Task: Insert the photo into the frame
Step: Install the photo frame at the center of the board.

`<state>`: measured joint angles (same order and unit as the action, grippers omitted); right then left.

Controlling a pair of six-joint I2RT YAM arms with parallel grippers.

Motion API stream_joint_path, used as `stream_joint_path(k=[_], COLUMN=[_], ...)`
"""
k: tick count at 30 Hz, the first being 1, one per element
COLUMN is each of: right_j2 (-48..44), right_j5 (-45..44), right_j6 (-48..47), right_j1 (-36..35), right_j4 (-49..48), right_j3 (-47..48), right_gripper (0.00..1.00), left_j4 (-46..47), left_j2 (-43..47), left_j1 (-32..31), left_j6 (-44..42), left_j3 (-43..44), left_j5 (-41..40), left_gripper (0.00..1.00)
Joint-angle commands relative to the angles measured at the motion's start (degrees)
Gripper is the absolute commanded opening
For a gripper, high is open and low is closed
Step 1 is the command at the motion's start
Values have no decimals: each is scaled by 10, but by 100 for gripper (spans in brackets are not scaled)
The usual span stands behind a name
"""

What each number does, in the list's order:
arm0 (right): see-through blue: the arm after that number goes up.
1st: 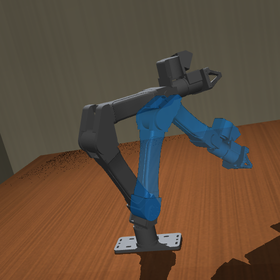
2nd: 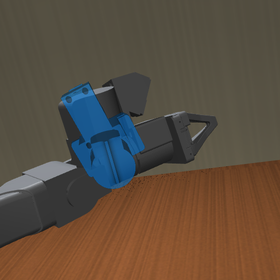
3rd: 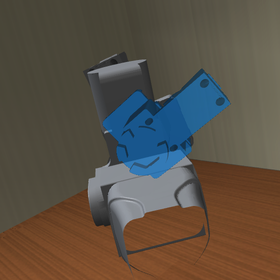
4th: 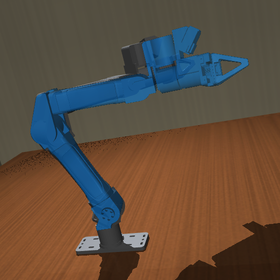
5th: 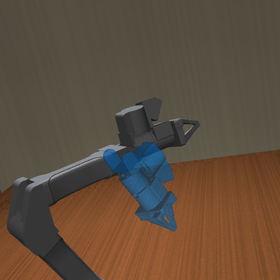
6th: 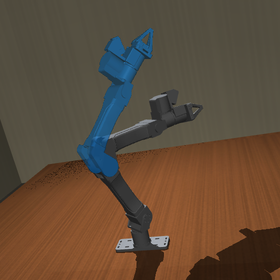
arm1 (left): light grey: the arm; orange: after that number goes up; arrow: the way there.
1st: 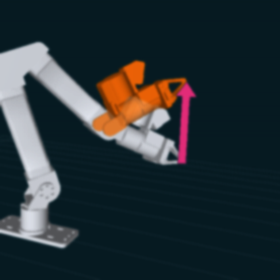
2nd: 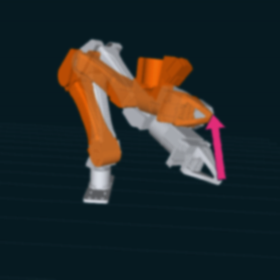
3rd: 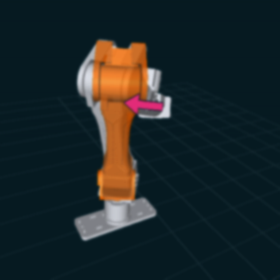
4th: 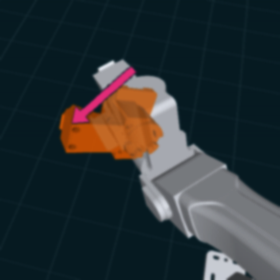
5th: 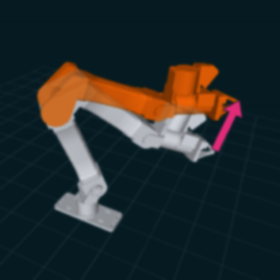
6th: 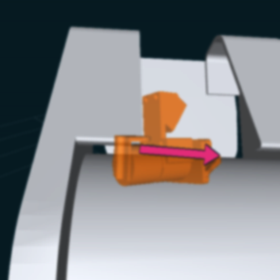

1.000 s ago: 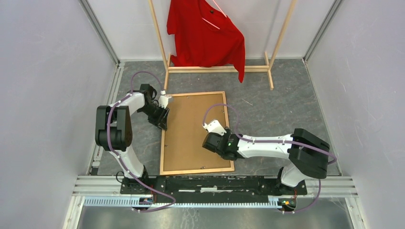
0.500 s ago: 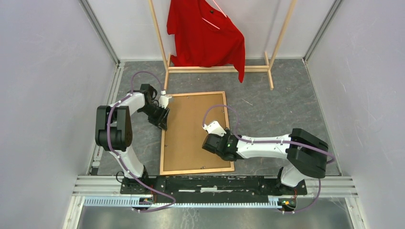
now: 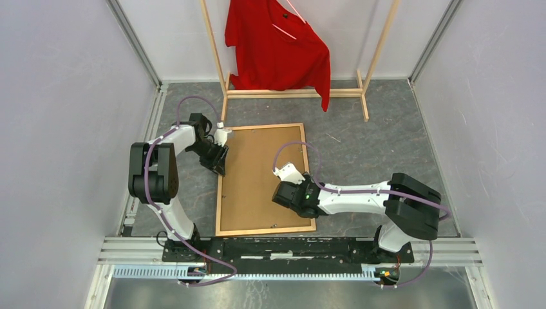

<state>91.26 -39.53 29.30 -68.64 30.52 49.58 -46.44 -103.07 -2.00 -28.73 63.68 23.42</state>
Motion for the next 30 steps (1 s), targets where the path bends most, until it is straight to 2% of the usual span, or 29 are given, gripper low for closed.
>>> stream_joint_path(k=[1,23,30], right_j2=[15,0,-11], right_j5=[-32,-57,-34], right_j6=[-2,-15,-17], right_j1=[2,4,4], right_j4=[21,17,-2], right_j3=[-4,-34,-36], right_gripper=[62,61,61], left_j4=[41,42,42], left_j2=[-17,-26,-26], left_j1=[0,-1,-1], left_j6=[-33,-40,-39], left_j3=[-20,-18,-17], left_j5=[-81,-92,-90], left_gripper=[36,30,30])
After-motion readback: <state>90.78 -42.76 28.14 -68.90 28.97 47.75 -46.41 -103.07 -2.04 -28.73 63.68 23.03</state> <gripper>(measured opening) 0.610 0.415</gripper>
